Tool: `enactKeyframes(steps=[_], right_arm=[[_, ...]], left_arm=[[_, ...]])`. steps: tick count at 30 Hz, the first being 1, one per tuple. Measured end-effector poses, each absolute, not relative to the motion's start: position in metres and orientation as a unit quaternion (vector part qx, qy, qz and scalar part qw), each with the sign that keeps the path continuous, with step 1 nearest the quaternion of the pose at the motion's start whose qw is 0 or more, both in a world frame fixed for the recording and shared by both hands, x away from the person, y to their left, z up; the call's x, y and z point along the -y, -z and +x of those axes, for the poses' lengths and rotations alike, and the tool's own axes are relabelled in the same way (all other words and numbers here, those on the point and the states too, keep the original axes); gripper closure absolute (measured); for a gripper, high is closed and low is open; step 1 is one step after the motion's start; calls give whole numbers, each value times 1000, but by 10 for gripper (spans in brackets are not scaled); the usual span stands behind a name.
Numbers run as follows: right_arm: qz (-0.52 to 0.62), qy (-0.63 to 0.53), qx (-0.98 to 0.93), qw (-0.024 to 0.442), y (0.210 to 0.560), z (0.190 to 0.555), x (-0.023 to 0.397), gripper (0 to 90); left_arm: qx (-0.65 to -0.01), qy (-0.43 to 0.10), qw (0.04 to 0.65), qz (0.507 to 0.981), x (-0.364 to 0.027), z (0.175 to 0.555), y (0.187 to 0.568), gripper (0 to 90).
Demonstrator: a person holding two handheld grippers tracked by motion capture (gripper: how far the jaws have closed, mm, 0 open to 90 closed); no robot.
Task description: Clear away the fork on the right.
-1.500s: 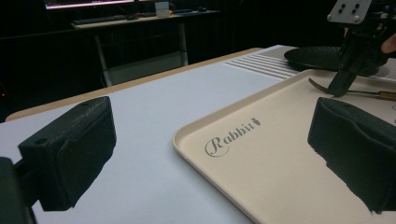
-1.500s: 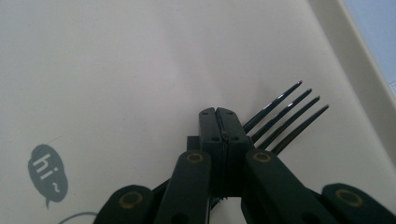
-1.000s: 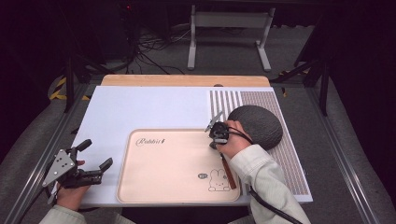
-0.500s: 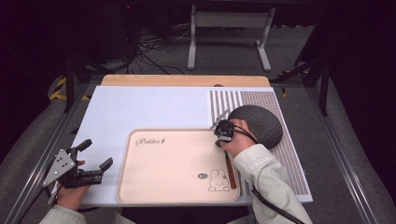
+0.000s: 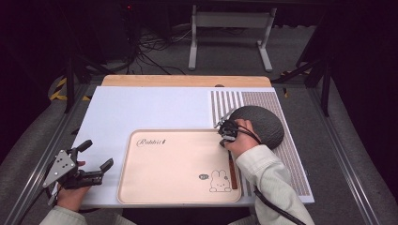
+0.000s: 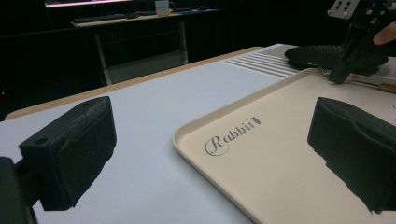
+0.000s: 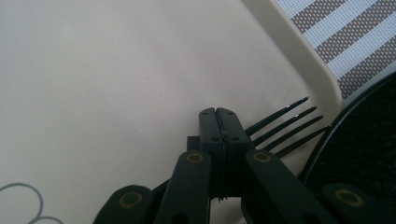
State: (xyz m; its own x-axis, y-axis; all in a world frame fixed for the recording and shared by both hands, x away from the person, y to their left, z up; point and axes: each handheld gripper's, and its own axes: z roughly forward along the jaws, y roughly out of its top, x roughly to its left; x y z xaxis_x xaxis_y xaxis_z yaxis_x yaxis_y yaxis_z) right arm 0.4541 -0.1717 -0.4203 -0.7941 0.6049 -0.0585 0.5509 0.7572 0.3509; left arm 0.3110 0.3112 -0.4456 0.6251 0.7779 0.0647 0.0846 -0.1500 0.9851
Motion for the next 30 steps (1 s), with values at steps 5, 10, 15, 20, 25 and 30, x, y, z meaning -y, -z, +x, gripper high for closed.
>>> enactKeyframes(steps=[5, 10, 15, 20, 25, 30], right_arm=[[305, -170, -933, 85, 418, 453, 172, 900], [294, -196, -930, 98, 408, 448, 173, 780], [284, -247, -920, 112, 392, 440, 181, 544], [264, -302, -907, 131, 380, 430, 191, 382], [262, -340, -891, 149, 369, 419, 204, 299], [257, -368, -877, 172, 366, 410, 219, 225]], left_arm=[[-310, -302, 575, 695, -311, 311, 445, 17], [-308, -301, 573, 697, -310, 312, 445, 17], [-309, -301, 574, 696, -311, 311, 445, 18], [-310, -301, 573, 696, -311, 311, 445, 18], [-308, -301, 574, 696, -310, 311, 445, 17], [-310, -301, 574, 696, -310, 311, 445, 17]])
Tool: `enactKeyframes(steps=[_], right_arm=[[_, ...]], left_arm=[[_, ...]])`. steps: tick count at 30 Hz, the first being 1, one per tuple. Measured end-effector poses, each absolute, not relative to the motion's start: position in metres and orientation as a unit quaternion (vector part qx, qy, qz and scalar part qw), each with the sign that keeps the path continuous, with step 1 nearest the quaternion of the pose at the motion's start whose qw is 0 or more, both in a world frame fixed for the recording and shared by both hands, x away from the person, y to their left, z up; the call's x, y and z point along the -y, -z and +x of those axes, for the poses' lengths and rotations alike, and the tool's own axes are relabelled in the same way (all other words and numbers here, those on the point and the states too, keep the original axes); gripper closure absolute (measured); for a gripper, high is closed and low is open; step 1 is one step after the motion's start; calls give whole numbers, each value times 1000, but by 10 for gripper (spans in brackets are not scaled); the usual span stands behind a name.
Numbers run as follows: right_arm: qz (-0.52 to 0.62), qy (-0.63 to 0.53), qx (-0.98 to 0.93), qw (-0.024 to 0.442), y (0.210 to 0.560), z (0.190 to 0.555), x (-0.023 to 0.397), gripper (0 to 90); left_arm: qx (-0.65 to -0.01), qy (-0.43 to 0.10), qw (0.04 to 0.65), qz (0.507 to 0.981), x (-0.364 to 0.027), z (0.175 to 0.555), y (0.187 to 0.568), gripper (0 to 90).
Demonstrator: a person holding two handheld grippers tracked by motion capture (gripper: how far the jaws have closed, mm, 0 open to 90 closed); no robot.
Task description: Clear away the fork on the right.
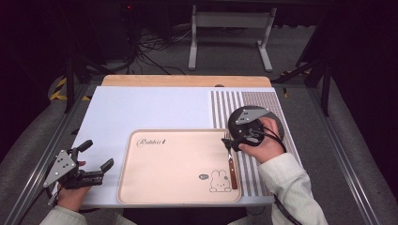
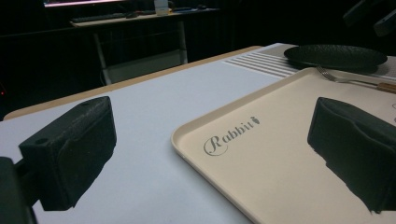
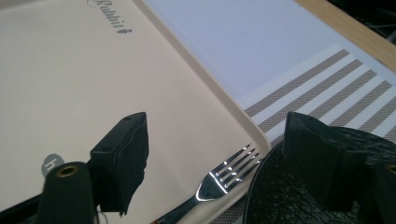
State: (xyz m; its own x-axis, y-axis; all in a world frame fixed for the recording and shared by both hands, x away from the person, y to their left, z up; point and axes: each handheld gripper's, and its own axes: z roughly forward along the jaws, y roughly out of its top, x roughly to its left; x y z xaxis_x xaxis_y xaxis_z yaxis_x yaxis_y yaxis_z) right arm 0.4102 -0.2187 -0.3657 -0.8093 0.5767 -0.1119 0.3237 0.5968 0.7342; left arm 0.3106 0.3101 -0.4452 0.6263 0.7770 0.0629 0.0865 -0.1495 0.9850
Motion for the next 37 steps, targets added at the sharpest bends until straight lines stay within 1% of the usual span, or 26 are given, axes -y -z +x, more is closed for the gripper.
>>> enactKeyframes(steps=[5, 18, 25, 29, 31, 34, 37], right_arm=[[261, -411, -852, 194, 365, 400, 238, 176], [270, -485, -799, 232, 377, 376, 286, 112], [276, -528, -762, 253, 398, 358, 314, 72], [282, -544, -746, 262, 412, 353, 327, 32], [279, -536, -752, 264, 418, 352, 331, 31], [264, -557, -742, 264, 425, 348, 338, 19], [264, -546, -744, 280, 432, 346, 341, 20]], left_arm=[[-309, -302, 573, 696, -310, 310, 445, 17], [-310, -303, 574, 695, -310, 310, 445, 17], [-308, -303, 576, 694, -309, 310, 445, 17], [-306, -302, 579, 693, -309, 309, 445, 13], [-306, -301, 583, 690, -310, 310, 445, 12], [-307, -299, 586, 688, -312, 310, 444, 7], [-307, -299, 588, 686, -312, 309, 444, 6]])
